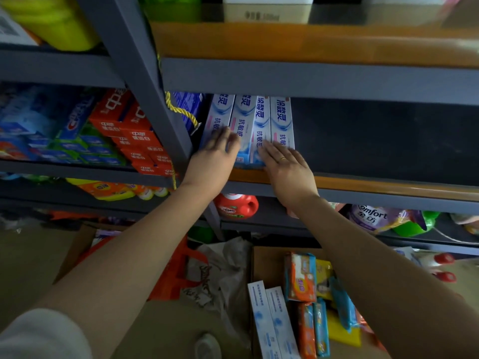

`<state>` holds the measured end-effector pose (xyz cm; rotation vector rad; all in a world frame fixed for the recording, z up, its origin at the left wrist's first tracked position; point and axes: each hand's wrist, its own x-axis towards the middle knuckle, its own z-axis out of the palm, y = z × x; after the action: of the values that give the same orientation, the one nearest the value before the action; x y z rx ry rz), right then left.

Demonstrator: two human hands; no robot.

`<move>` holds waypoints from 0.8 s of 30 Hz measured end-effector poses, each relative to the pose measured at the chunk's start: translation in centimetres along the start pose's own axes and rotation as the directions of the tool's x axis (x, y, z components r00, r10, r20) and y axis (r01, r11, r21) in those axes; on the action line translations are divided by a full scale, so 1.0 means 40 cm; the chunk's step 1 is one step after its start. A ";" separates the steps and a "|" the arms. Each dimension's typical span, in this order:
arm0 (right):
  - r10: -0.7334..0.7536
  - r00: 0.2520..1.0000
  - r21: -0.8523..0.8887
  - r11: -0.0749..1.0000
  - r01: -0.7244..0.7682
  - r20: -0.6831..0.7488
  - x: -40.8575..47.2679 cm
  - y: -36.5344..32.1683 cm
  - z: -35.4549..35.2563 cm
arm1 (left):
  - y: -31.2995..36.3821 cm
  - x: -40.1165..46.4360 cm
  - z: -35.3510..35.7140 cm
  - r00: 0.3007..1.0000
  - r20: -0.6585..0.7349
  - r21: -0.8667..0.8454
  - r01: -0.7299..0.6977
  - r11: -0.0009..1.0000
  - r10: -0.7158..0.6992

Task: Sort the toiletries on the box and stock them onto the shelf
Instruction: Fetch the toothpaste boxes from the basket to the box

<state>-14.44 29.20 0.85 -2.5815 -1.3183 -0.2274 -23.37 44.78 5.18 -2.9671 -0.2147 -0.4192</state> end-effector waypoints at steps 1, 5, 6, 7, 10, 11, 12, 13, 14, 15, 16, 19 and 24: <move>0.011 1.000 0.035 0.999 -0.011 -0.010 -0.006 -0.005 -0.007 | 0.011 -0.012 -0.001 1.000 -0.014 -0.019 0.025 1.000 -0.025; 0.062 0.975 0.141 0.989 -0.032 -0.214 -0.118 -0.033 -0.028 | 0.087 -0.128 0.005 0.990 -0.096 -0.129 -0.118 0.985 0.106; 0.095 0.968 0.179 0.982 -0.054 -0.232 -0.164 -0.042 -0.024 | 0.109 -0.170 0.016 0.985 -0.098 -0.188 -0.158 0.969 0.141; 0.133 0.968 0.211 0.974 -0.087 -0.212 -0.214 -0.050 -0.017 | 0.130 -0.215 0.035 0.984 -0.064 -0.254 -0.179 0.950 0.168; 0.266 0.964 0.271 0.929 -0.252 -0.016 -0.370 -0.060 0.026 | 0.194 -0.344 0.090 0.958 0.170 -0.484 -0.125 0.866 0.233; 0.326 0.941 0.306 0.890 -0.338 0.088 -0.420 -0.061 0.044 | 0.213 -0.380 0.109 0.923 0.305 -0.526 -0.043 0.850 0.235; 0.383 0.902 0.329 0.841 -0.430 0.200 -0.469 -0.061 0.061 | 0.232 -0.414 0.133 0.868 0.441 -0.531 0.046 0.846 0.230; 0.427 0.850 0.325 0.792 -0.517 0.309 -0.513 -0.063 0.075 | 0.250 -0.448 0.163 0.804 0.555 -0.515 0.130 0.847 0.215; 0.456 0.791 0.291 0.756 -0.587 0.409 -0.554 -0.065 0.091 | 0.271 -0.479 0.186 0.741 0.642 -0.494 0.206 0.844 0.194; 0.468 0.728 0.239 0.734 -0.636 0.500 -0.595 -0.068 0.111 | 0.294 -0.508 0.202 0.682 0.712 -0.474 0.292 0.831 0.167; 0.466 0.668 0.186 0.722 -0.666 0.581 -0.632 -0.071 0.129 | 0.314 -0.535 0.218 0.638 0.758 -0.457 0.373 0.808 0.134; 0.437 0.533 0.080 0.715 -0.695 0.725 -0.721 -0.094 0.187 | 0.371 -0.614 0.278 0.526 0.849 -0.387 0.552 0.738 0.052; 0.530 0.401 -0.140 0.715 -0.685 0.747 -0.832 -0.133 0.253 | 0.481 -0.734 0.385 0.372 0.921 -0.267 0.823 0.501 -0.119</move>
<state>-37.83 9.19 -16.22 -2.8391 -0.3321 1.1745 -44.14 24.75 -20.04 -3.4363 -1.5054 1.3095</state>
